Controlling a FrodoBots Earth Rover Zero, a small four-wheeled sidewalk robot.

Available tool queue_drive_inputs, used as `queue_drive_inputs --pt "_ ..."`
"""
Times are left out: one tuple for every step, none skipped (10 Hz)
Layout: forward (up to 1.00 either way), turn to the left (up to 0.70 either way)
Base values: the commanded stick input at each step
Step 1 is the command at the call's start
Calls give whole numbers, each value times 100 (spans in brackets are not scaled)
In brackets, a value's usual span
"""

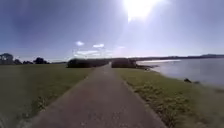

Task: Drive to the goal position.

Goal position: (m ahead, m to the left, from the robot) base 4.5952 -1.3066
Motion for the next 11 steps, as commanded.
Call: queue_drive_inputs --pt "85 0" --pt "85 0" --pt "85 0" --pt "85 0" --pt "85 0" --pt "85 0" --pt "85 0" --pt "85 0" --pt "85 0" --pt "85 0" --pt "85 1"
